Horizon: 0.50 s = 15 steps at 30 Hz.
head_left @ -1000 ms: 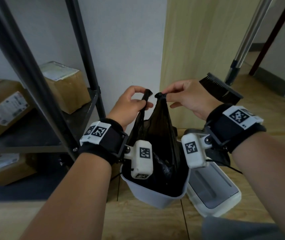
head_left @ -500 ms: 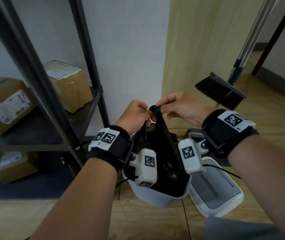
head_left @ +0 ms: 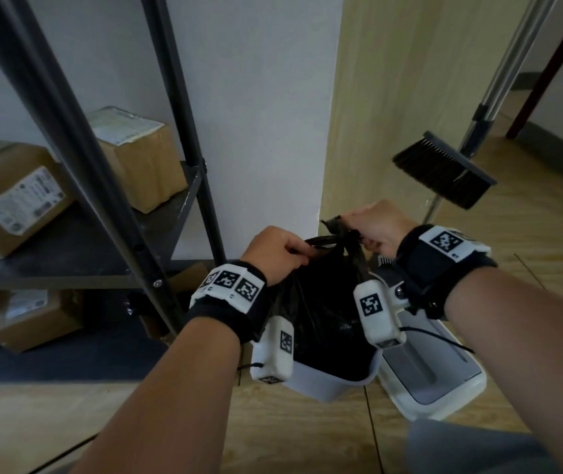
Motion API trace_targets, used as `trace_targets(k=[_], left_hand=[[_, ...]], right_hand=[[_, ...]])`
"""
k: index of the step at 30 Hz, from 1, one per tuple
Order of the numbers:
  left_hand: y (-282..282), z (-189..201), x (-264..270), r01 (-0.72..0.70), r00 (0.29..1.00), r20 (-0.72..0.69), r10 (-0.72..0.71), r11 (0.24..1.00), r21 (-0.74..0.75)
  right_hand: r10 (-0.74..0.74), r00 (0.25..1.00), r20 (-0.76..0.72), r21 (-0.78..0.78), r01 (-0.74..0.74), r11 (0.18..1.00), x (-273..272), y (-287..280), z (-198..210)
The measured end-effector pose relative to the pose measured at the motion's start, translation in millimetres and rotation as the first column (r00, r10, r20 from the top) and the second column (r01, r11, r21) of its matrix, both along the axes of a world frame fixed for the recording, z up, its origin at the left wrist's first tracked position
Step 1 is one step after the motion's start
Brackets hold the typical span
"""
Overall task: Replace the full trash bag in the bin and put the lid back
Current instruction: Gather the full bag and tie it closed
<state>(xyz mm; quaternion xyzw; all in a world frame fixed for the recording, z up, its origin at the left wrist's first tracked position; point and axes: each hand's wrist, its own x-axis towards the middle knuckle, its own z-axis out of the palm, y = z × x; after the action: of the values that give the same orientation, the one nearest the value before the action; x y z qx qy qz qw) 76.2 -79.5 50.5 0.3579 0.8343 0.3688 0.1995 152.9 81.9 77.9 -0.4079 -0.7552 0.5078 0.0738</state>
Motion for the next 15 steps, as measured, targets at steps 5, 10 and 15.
trace_targets(k=[5,10,15], left_hand=[[6.7,-2.8,2.4,-0.033,0.988,-0.154,0.03,0.999,-0.021],[8.7,-13.2,10.0,-0.017,0.998,-0.054,0.024,0.993,0.117],[10.1,-16.5,4.1,-0.126,0.99,0.089,0.108,0.966,0.224]], right_hand=[[0.211,0.914,0.345,0.076,-0.251,0.965,-1.8,-0.7,-7.0],[0.333,0.88,0.338,0.006,-0.356,0.935,-5.0,-5.2,-7.3],[0.324,0.901,0.289,-0.007,-0.337,0.942,-5.8,-0.8,-6.4]])
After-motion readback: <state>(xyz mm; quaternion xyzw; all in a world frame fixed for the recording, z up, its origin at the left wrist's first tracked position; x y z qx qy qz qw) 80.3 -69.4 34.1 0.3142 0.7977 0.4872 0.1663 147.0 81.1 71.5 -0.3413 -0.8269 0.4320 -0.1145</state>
